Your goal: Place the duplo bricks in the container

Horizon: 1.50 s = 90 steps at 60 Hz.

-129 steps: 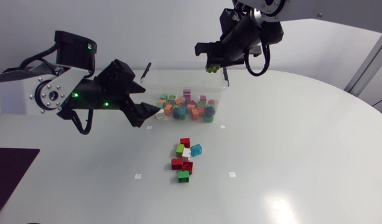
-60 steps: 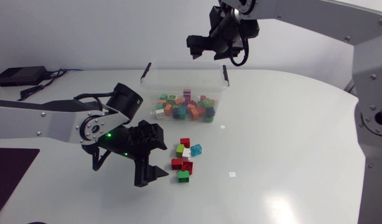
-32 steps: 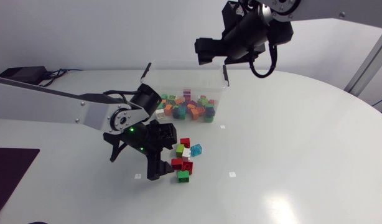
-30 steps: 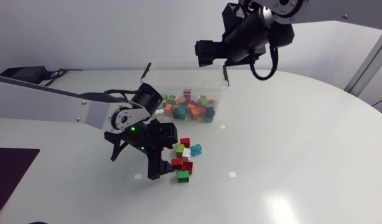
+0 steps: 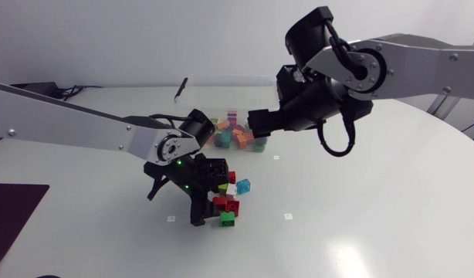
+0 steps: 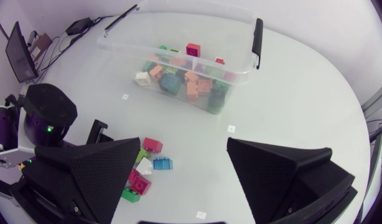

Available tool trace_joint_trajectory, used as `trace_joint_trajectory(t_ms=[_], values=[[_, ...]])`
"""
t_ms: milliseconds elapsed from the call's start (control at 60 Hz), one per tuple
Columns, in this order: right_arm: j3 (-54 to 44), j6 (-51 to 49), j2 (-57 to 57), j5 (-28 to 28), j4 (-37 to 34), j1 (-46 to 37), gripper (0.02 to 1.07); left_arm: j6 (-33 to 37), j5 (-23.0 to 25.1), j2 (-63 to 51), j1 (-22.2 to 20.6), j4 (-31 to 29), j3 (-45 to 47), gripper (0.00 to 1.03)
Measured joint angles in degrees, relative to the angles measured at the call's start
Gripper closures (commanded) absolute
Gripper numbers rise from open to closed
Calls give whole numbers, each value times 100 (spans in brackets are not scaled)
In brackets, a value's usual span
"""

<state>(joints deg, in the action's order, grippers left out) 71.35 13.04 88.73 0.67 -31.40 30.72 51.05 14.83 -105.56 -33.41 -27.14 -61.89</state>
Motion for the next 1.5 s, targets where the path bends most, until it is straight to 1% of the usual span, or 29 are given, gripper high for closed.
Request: trace_joint_trajectory(t_ms=[17,67,117,150,200,233,267,433,733,867,983,1250,1417,1500], values=[[-35,0,-22,0,2,4,7,0,0,-4,-4,0,0,44],[-179,0,-105,-2,13,22,7,-7,0,-11,-15,0,0,48],[-306,0,-170,-4,20,33,7,-24,2,-26,-28,2,0,55],[-420,0,-225,-22,26,37,7,-28,2,-39,-37,22,0,61],[-573,0,-278,-66,35,37,7,-48,17,-48,-42,109,4,67],[-675,-2,-297,-90,35,35,7,-66,52,-48,-42,203,15,73],[-756,-4,-304,-116,37,35,7,-87,74,-48,-42,269,20,77],[-1075,-98,-310,-216,129,59,7,-153,127,-46,-20,420,234,86],[-1099,-289,236,-238,472,284,7,-153,142,223,90,474,577,87],[-1099,-337,518,-236,485,328,7,-153,140,282,101,472,645,87],[-1095,-444,732,-210,487,348,7,-153,162,356,201,452,734,87],[-704,-621,1333,-68,485,518,7,-151,155,643,809,407,979,87],[-389,-741,1729,-11,481,603,7,-151,155,1167,1200,367,1086,87],[-319,-780,1805,28,470,616,9,-153,155,1445,1325,365,1086,87]])
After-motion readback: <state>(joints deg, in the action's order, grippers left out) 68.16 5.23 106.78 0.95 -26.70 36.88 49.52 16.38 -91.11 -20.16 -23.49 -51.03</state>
